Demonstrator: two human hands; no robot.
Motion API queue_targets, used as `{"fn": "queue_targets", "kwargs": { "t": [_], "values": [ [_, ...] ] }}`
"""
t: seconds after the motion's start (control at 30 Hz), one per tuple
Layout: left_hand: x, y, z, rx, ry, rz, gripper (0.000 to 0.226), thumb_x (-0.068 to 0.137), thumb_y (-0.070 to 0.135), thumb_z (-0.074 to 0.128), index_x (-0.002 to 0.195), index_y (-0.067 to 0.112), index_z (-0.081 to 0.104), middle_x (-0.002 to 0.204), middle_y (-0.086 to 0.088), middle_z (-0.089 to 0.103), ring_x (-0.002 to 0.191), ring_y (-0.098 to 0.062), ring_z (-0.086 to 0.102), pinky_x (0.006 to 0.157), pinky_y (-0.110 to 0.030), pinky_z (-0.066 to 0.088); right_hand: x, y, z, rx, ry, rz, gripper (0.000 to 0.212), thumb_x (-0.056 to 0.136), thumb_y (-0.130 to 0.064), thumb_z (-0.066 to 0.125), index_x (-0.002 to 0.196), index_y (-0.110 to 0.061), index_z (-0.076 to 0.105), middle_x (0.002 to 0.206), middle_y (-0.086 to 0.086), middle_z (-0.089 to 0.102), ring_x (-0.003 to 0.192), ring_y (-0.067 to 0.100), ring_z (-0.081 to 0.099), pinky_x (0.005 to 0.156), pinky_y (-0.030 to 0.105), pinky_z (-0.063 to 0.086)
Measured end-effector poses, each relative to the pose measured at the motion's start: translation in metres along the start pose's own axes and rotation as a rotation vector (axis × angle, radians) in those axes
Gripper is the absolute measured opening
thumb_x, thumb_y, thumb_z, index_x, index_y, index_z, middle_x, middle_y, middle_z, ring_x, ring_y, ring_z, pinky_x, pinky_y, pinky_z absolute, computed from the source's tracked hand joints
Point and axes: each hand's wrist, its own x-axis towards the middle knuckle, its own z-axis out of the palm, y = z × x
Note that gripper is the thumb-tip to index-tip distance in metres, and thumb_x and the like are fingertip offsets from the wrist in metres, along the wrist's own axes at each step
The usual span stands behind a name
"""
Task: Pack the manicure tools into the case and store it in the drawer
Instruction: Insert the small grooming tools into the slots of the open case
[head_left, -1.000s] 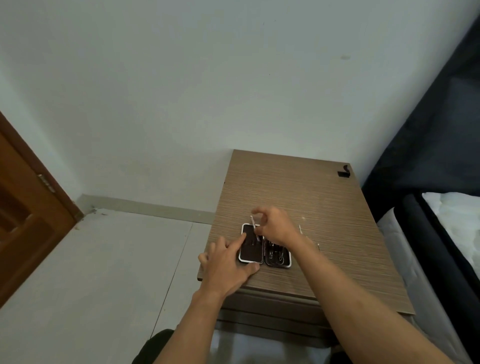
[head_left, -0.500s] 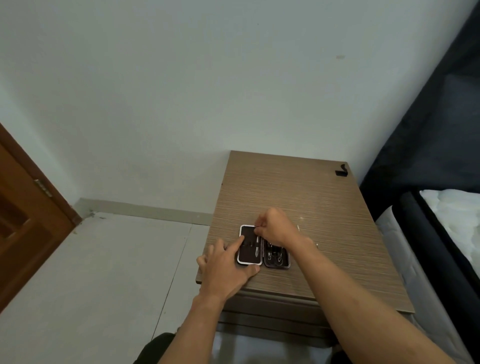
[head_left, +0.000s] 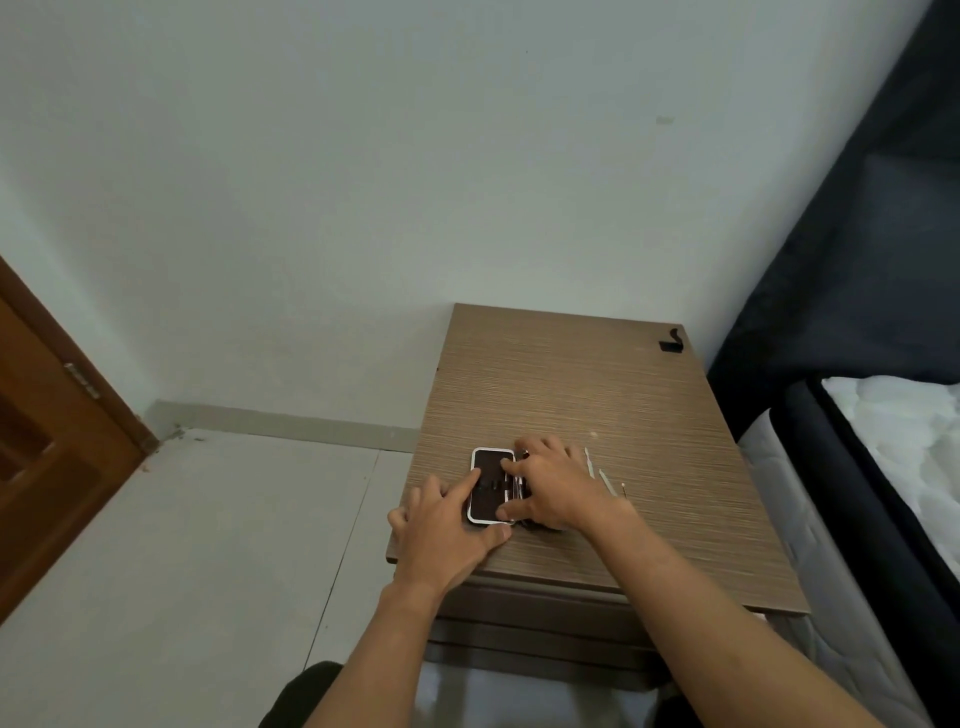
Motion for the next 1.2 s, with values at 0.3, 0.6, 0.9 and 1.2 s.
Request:
{"fn": "queue_targets", "kwargs": {
  "t": [0.3,0.6,0.9,1.2],
  "values": [
    [0.001,-0.005,-0.004,-0.107,-0.035,0.017,0.082,0.069,0.07,0.062,0.141,0.048,0.029,0.107,0.008,0.042,0.111,-0.015,0.037,0.094,-0.037,0.026,-0.015,0.03,-0.01,0.428,0.318,0.361,0.042,0.089,-0.03,0.063,0.128,-0.016,0.06,0.135,0.01,0.059,0.127,0.027,0.05,0.109,0.04,0.038],
    [0.002,-0.007,-0.001,-0.131,0.004,0.02,0.075,0.071,0.062,0.067,0.138,0.042,0.04,0.109,0.009,0.048,0.113,-0.015,0.041,0.09,-0.035,0.023,-0.034,0.063,-0.023,0.352,0.207,0.526,0.016,0.084,-0.002,0.061,0.092,-0.007,0.073,0.1,0.013,0.072,0.095,0.026,0.066,0.086,0.035,0.053],
    [0.002,-0.008,-0.002,-0.155,-0.004,0.018,0.072,0.071,0.061,0.067,0.136,0.042,0.042,0.108,0.012,0.048,0.111,-0.013,0.042,0.087,-0.033,0.02,-0.021,0.047,-0.021,0.219,0.211,0.558,0.022,0.088,0.001,0.05,0.105,0.001,0.063,0.113,0.022,0.065,0.105,0.038,0.062,0.084,0.04,0.05],
    [0.002,-0.009,-0.001,-0.162,-0.005,0.017,0.07,0.072,0.061,0.067,0.135,0.042,0.043,0.107,0.01,0.048,0.11,-0.013,0.043,0.093,-0.036,0.025,-0.015,0.054,-0.017,0.353,0.119,0.641,0.031,0.078,-0.014,0.066,0.108,-0.006,0.064,0.112,0.014,0.066,0.107,0.032,0.061,0.086,0.037,0.05]
  ]
}}
